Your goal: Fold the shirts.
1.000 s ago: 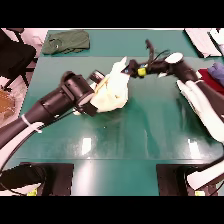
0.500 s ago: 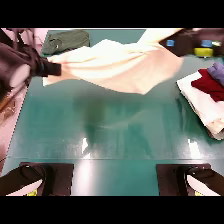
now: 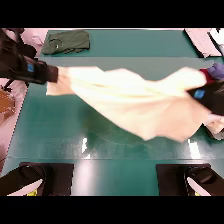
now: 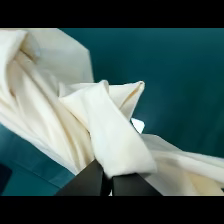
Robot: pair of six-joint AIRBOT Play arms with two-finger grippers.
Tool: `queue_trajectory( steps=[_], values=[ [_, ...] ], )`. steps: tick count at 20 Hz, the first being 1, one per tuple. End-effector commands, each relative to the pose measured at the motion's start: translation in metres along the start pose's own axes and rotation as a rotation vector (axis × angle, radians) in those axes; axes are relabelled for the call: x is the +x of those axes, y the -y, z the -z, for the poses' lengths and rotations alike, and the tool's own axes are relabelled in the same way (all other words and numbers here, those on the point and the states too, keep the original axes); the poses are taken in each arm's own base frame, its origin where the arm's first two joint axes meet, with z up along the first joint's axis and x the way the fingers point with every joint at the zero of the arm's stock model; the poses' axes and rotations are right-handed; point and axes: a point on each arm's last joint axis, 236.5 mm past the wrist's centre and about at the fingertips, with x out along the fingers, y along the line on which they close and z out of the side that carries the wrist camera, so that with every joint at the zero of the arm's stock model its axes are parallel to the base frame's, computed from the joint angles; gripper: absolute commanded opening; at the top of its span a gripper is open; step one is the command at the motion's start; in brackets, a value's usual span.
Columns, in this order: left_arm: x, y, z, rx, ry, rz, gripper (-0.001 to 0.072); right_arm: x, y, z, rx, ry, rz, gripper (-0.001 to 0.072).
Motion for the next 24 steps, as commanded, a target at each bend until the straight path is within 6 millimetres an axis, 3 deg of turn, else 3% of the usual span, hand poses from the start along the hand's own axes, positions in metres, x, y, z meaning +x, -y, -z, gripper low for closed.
queue_trajectory(
  steps=[1, 2, 4, 6, 8, 10, 12, 13, 14, 15, 16, 18, 19, 22, 24],
  values=[
    [0.047, 0.034, 0.038, 0.089, -0.158, 0.094, 0.0021, 0.085, 0.058, 0.056, 0.074, -0.204, 0.169, 0.0017],
    [0.07, 0.042, 0.047, 0.099, -0.186, 0.101, 0.002, 0.12, 0.077, 0.061, 0.076, -0.229, 0.194, 0.0016],
    [0.122, 0.063, 0.053, 0.141, -0.189, 0.142, 0.002, 0.175, 0.127, 0.046, 0.13, -0.186, 0.253, 0.0017],
    [0.172, 0.072, 0.036, 0.161, -0.128, 0.117, 0.0021, 0.208, 0.196, 0.026, 0.257, -0.135, 0.332, 0.0017],
    [0.219, 0.079, 0.016, 0.121, -0.056, 0.086, 0.0021, 0.224, 0.253, 0.031, 0.417, -0.183, 0.371, 0.0017],
    [0.255, 0.083, 0.014, 0.076, -0.041, 0.061, 0.0022, 0.241, 0.262, 0.037, 0.532, -0.265, 0.233, 0.0022],
    [0.276, 0.069, 0.025, 0.002, -0.09, 0.019, 0.003, 0.242, 0.243, 0.022, 0.583, -0.252, 0.021, 0.0251],
    [0.277, 0.058, 0.026, -0.022, -0.104, 0.004, 0.0308, 0.235, 0.232, 0.011, 0.583, -0.217, -0.067, 0.0338],
    [0.276, 0.042, 0.026, -0.047, -0.124, -0.022, 0.0645, 0.224, 0.226, 0.002, 0.601, -0.167, -0.119, 0.0438],
    [0.271, 0.021, 0.027, -0.077, -0.164, -0.062, 0.0694, 0.21, 0.224, 0.002, 0.607, -0.127, -0.13, 0.0458],
    [0.26, 0.001, 0.027, -0.096, -0.194, -0.093, 0.0697, 0.198, 0.222, 0.011, 0.606, -0.119, -0.119, 0.0458],
    [0.232, -0.028, 0.02, -0.122, -0.188, -0.112, 0.0696, 0.177, 0.213, 0.049, 0.614, -0.16, -0.104, 0.0458],
    [0.219, -0.034, 0.017, -0.146, -0.181, -0.079, 0.0696, 0.172, 0.206, 0.07, 0.623, -0.186, -0.104, 0.0458],
    [0.19, -0.019, 0.02, -0.212, -0.212, 0.133, 0.0675, 0.161, 0.199, 0.112, 0.65, -0.204, -0.098, 0.0479],
    [0.179, 0.009, 0.013, -0.232, -0.21, 0.319, 0.0657, 0.16, 0.196, 0.131, 0.659, -0.217, -0.118, 0.0479]
  ],
)
